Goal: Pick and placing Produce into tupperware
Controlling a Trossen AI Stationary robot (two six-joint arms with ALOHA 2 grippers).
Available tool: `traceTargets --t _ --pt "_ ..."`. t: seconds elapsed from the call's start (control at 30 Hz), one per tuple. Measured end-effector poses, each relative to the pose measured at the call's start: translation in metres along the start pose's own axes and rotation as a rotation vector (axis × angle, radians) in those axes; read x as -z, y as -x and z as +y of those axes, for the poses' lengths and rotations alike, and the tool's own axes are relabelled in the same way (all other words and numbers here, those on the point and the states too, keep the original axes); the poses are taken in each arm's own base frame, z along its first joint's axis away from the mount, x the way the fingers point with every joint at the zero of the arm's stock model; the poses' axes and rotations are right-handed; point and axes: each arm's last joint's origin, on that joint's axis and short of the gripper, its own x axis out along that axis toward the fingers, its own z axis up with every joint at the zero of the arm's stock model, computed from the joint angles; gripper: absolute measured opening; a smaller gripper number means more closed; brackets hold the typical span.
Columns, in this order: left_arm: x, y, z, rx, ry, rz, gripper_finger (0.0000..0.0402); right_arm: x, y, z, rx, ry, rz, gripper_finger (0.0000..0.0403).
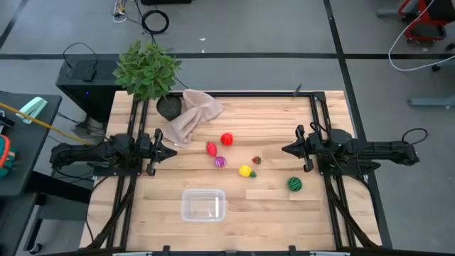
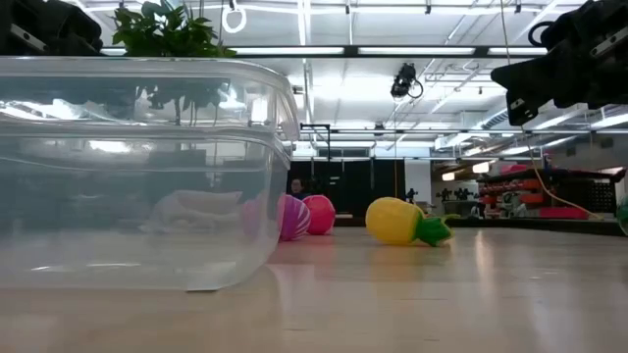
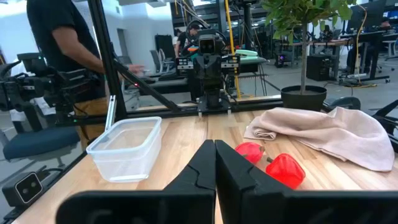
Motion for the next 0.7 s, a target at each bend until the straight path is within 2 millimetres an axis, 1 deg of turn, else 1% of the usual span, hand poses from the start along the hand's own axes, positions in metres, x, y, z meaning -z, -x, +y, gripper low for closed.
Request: traceTargets --t 0.23,0.53,0.7 --pt "0.0 0.0 0.0 0.0 0.0 0.0 0.0039 0.0 0.0 0.0 0.0 0.0 0.0 0.0005" --pt "0.0 0.0 0.0 0.0 0.0 0.0 0.0028 0.0 0.0 0.0 0.0 0.0 0.0 0.0005" --pt "0.0 0.0 0.0 0.0 0.0 0.0 0.0034 -0.0001 0.0 0.0 0.0 0.0 0.0 0.0005"
